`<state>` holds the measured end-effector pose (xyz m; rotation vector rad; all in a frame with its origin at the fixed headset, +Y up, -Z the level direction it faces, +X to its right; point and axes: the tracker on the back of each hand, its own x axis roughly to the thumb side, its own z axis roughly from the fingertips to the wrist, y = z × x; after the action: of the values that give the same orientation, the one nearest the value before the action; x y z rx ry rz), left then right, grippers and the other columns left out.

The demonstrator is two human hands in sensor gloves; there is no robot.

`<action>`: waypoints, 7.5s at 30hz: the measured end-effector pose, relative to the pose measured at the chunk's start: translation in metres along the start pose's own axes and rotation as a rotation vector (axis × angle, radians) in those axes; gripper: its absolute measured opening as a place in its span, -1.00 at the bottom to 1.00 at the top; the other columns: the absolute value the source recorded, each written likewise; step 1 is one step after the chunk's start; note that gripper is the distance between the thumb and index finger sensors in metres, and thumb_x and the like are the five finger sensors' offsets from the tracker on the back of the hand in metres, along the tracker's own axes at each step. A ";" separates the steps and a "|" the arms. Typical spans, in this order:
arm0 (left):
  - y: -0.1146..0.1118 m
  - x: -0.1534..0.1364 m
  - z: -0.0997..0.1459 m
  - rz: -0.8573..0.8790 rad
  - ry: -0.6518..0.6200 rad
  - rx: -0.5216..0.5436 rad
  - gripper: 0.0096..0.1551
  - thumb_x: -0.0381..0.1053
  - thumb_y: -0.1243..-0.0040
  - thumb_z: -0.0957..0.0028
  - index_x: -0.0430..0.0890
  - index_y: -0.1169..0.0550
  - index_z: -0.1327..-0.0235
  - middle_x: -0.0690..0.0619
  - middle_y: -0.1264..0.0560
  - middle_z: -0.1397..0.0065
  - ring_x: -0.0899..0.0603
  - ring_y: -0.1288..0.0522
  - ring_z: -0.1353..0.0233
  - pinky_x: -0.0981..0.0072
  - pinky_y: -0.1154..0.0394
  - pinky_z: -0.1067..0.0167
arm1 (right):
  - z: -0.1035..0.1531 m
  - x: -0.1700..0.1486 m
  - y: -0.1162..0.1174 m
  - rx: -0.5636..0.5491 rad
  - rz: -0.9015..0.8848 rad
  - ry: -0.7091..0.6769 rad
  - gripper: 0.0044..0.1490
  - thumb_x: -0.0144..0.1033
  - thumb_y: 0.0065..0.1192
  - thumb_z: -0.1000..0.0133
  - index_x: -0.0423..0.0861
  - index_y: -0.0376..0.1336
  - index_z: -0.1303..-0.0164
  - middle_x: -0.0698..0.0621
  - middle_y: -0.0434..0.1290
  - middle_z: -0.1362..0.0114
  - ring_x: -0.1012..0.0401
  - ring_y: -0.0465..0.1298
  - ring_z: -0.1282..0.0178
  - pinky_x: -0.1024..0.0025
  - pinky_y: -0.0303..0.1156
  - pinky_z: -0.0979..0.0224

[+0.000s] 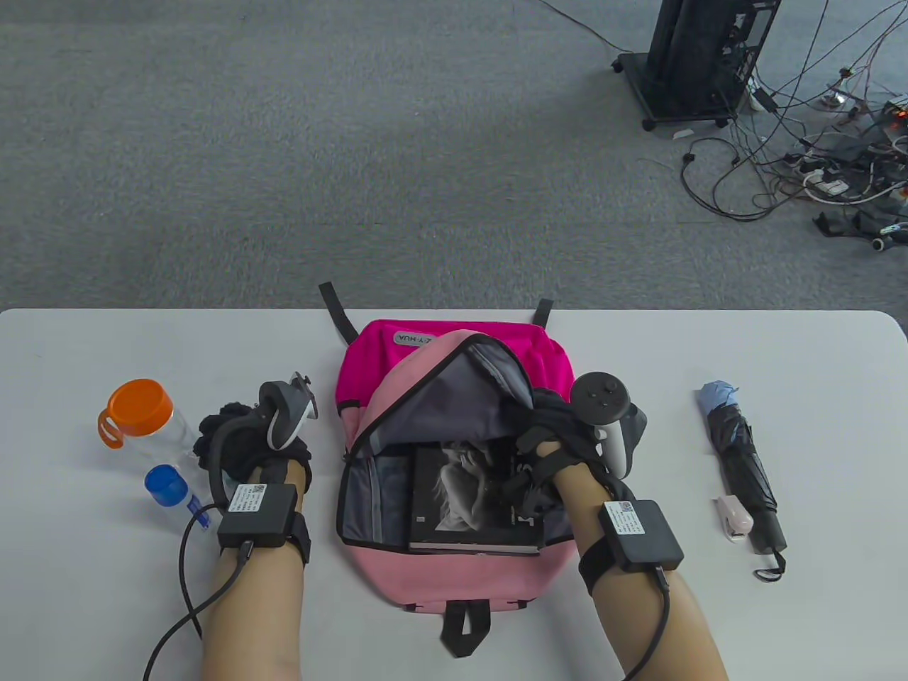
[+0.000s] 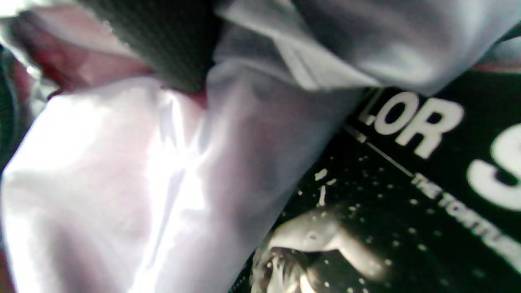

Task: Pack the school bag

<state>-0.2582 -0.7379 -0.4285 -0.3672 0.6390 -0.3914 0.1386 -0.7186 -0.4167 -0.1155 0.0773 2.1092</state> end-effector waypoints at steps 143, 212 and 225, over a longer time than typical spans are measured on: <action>-0.024 0.085 0.246 -0.120 -1.294 0.580 0.01 0.17 -0.33 -0.01 -0.10 -0.10 -0.59 0.13 -0.76 0.42 0.02 -0.78 0.42 0.14 -0.84 0.25 | -0.019 -0.080 -0.025 0.043 0.634 0.118 -0.45 -0.15 0.35 -0.02 -0.30 0.50 0.03 -0.50 0.18 -0.58 -0.46 0.13 -0.54 -0.58 0.13 -0.37; 0.007 0.077 0.254 0.233 -1.480 0.211 0.06 0.52 -0.19 0.23 -0.29 -0.70 -0.17 -0.19 -0.84 -0.11 -0.30 -0.84 -0.01 -0.17 -0.74 -0.01 | 0.155 -0.002 0.043 0.649 0.647 -0.454 -0.31 -0.53 0.22 -0.04 -0.59 0.13 -0.27 -0.55 -0.31 -0.64 -0.50 -0.32 -0.59 -0.70 -0.27 -0.35; 0.006 0.079 0.255 0.196 -1.472 0.278 -0.47 0.10 -0.40 0.05 -0.15 -0.75 -0.08 -0.04 -0.88 -0.08 -0.18 -0.88 -0.01 -0.07 -0.79 0.00 | 0.149 0.003 0.035 0.610 0.650 -0.459 -0.26 -0.27 0.42 -0.03 -0.55 0.32 -0.19 -0.44 0.02 -0.69 -0.46 -0.14 -0.64 -0.68 -0.13 -0.39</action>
<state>-0.0370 -0.7161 -0.2810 -0.2348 -0.8097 0.0471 0.0992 -0.7184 -0.2684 0.8554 0.5332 2.5875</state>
